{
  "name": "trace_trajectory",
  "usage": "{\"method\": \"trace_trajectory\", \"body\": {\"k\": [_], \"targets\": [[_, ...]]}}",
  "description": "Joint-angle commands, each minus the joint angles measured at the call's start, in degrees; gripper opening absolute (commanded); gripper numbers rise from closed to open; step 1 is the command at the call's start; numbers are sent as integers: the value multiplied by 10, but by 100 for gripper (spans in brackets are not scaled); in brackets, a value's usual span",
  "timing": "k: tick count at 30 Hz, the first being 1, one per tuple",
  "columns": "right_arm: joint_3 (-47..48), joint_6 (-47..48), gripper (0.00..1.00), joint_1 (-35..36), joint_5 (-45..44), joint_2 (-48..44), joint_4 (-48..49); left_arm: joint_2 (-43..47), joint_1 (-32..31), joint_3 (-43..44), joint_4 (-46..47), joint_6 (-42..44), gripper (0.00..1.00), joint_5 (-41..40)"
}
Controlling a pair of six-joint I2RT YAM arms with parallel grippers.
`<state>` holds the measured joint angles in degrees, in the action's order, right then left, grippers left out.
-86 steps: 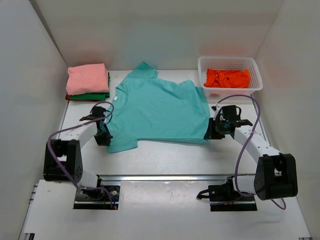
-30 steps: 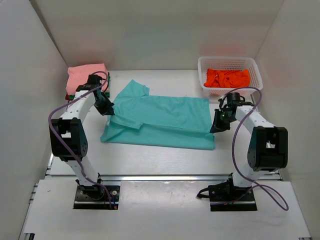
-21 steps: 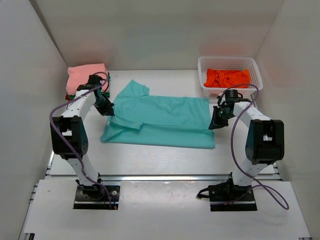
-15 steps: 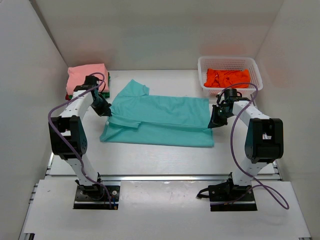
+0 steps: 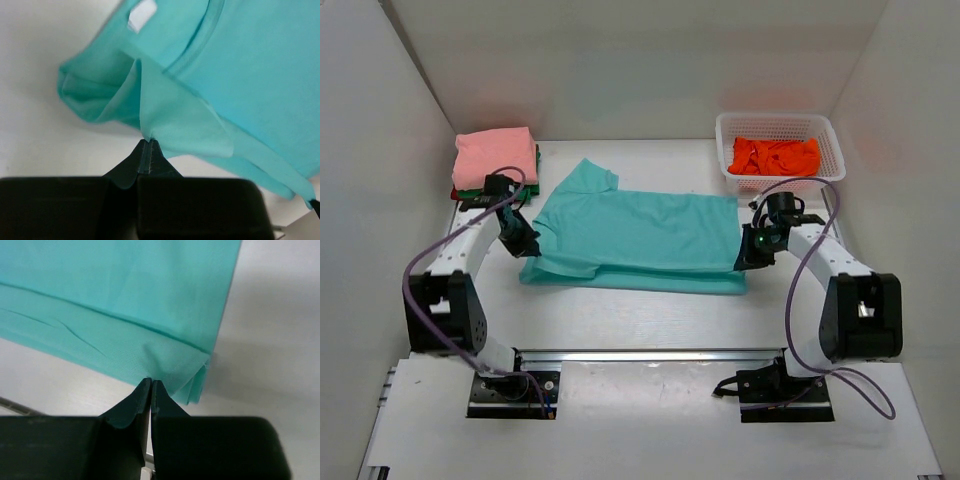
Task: Fold and stack the t-shirts
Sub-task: Fold the flattened tshirt in 1/3 of the way
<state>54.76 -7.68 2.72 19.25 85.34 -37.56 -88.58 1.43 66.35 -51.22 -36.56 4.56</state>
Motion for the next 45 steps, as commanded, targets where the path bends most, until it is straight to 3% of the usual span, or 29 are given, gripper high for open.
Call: {"method": "trace_trajectory", "body": {"k": [1,7,11,19,26,33,39,45], "targets": [[-40,4,0,15,7,-71,-14,108,1,-52,-19,5,0,-3],[-102,-15,0,30,18,-187,-77,265,-4,-149,-72,-10,0,12],[-92,-27,0,35,39,-241,-121,342,-7,-191,-96,-31,0,19],[-107,-30,0,26,62,-271,-211,384,-30,-199,-131,-56,0,26],[-120,-41,0,60,87,-256,-255,383,-27,-185,-153,-63,0,28],[-104,-3,0,26,79,-219,-285,362,-24,-143,-190,-61,0,33],[-85,-4,0,12,74,-173,-260,326,-21,-168,-133,-74,0,47],[-35,-2,0,-10,54,-104,-233,229,5,-112,-78,-48,0,35]]}}
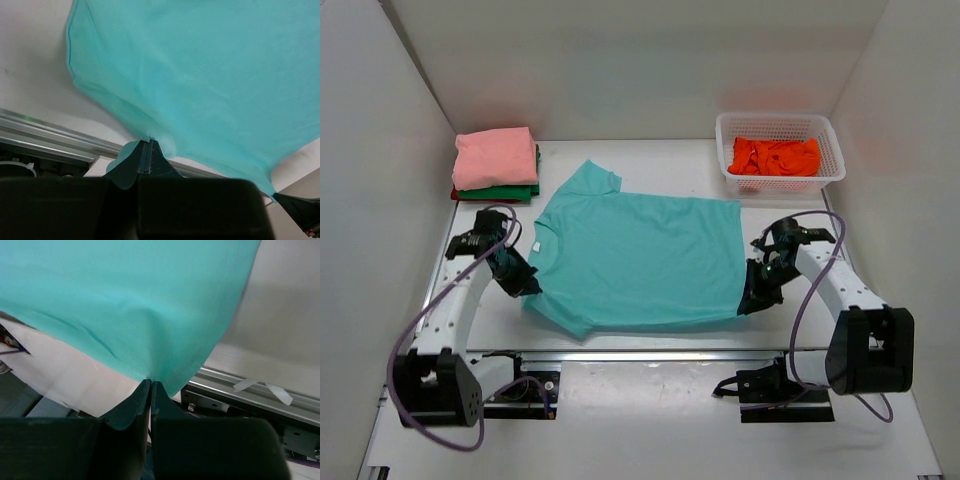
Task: Fold and stack the t-shirts
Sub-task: Fold the flattened tshirt in 1/3 of the way
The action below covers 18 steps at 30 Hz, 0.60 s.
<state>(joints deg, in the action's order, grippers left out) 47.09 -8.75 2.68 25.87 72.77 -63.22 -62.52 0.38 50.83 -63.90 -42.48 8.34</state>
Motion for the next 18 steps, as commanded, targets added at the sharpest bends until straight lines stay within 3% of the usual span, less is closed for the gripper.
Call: {"method": "trace_trajectory", "body": {"k": [1,8,18], "targets": [[53,8,0,-11,-13,31,26,-57,18,52,55,19,0,-6],[121,3,1,-39,-11,129,65,-217,18,160,88,35,0,-8],[227,6,0,-50,-35,267,83,-354,22,262,97,50,0,-15]]}}
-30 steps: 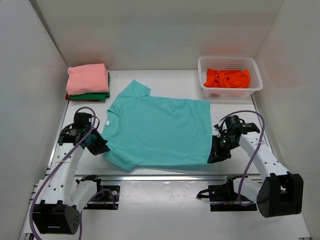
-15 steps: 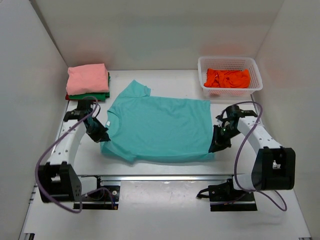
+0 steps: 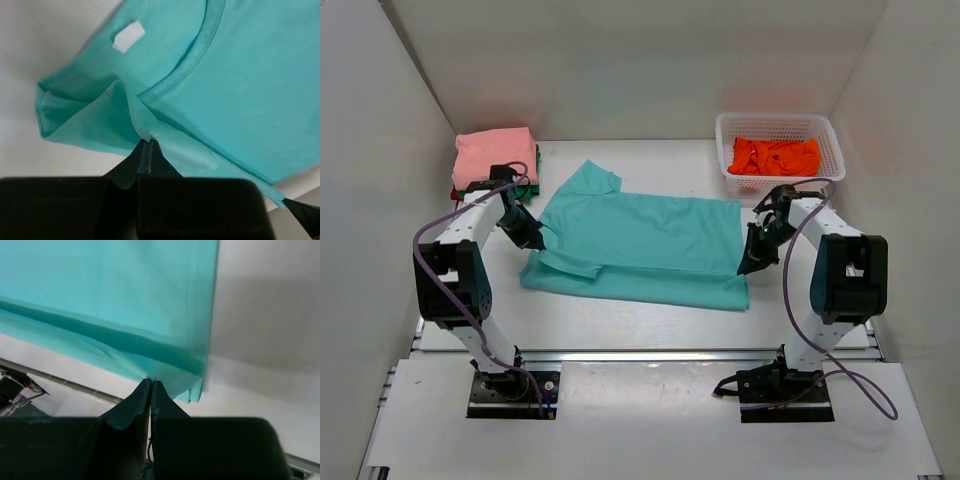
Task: Fold and stack the t-shirts
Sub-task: Fold the flattened tshirt in 1/3 of the way, then grap the side of the flattened tshirt furthest away from the robot with both arms
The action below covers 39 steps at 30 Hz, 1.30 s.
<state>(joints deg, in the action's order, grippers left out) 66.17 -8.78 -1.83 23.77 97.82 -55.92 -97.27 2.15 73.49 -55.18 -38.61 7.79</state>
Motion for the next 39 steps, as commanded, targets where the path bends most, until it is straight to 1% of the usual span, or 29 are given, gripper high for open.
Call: {"method": "trace_trajectory", "body": {"k": [1,7,8,9,10,12,14,16,19,20,21,22,23,25,28,29,30,32,34,36,37,39], "targets": [[40,3,0,-5,-16,26,9,-19,4,47,9,10,0,-8],[84,7,0,-4,-21,79,19,-70,3,103,1,18,0,-3],[91,8,0,3,-26,87,20,-79,8,112,8,13,11,1],[99,5,2,3,-28,90,18,-89,5,120,7,12,24,3],[102,8,10,9,-38,93,26,-99,7,129,5,10,58,2],[120,5,29,15,-62,91,20,-113,6,150,-1,12,63,4],[130,4,43,16,-96,84,31,-117,4,173,-7,17,68,5],[137,1,46,16,-120,72,34,-112,5,174,-10,20,68,-7],[142,4,47,30,-143,52,48,-89,0,147,2,27,58,-4],[141,7,47,37,-134,42,56,-89,-10,131,9,26,51,-8],[130,10,47,45,-124,38,63,-82,-15,113,16,31,48,-4],[117,5,47,55,-107,33,76,-78,-39,110,25,27,48,-1],[111,3,47,61,-94,33,87,-78,-43,92,32,20,47,-3],[95,-4,47,95,-81,38,110,-79,-66,55,74,7,48,-14],[94,-18,47,127,-82,54,149,-91,-86,39,121,-5,48,-32],[92,-24,47,145,-92,68,163,-101,-90,40,121,-3,49,-39],[87,-27,47,150,-86,75,175,-107,-95,38,123,-5,47,-44],[60,-35,48,159,-86,81,191,-114,-95,20,121,2,48,-58],[24,-39,48,166,-87,68,202,-95,-87,-40,129,0,49,-55],[-17,-41,48,173,-89,45,222,-51,-83,-101,139,2,48,-56],[-48,-42,48,175,-88,27,226,-36,-80,-144,151,-1,48,-53],[-107,-47,48,177,-78,2,239,16,-76,-200,163,-10,48,-48]]}}
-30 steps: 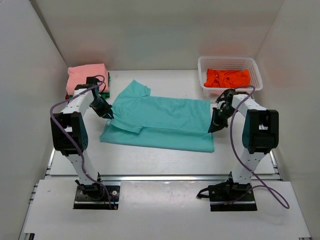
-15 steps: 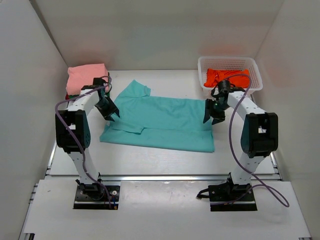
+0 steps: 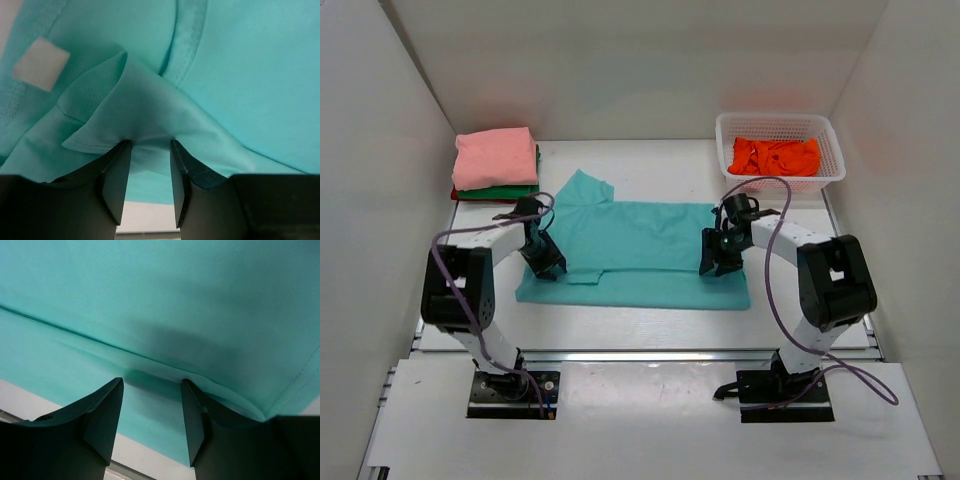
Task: Fold and stack the t-shirts
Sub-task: Grap the side of the flattened tshirt furthest away from the robot with both arms
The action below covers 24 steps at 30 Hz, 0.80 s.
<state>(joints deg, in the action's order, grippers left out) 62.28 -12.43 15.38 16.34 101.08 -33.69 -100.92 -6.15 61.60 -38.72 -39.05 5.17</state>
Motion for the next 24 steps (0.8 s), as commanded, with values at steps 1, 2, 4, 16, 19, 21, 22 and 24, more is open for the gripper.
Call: {"method": "trace_trajectory", "body": {"k": [1,2,4,16,19,21,22,24], "targets": [[-80,-15,48,5,-3,-46,27,64,5,-113,1,-9,49,-23],[-99,-15,49,5,-3,-62,28,88,6,-126,0,-9,48,-17],[-134,-12,49,12,-1,-89,32,138,1,-176,-4,-15,48,-19],[-213,-15,52,20,21,-191,28,294,18,-248,-6,-38,45,27],[-158,-8,68,19,19,-185,12,291,22,-195,23,-35,48,62],[-120,-9,76,19,17,-184,3,279,23,-143,37,-31,53,79],[-96,-12,80,19,14,-185,7,263,26,-118,51,-35,52,96],[-67,-18,84,18,5,-178,18,247,30,-96,83,-31,18,111]]}}
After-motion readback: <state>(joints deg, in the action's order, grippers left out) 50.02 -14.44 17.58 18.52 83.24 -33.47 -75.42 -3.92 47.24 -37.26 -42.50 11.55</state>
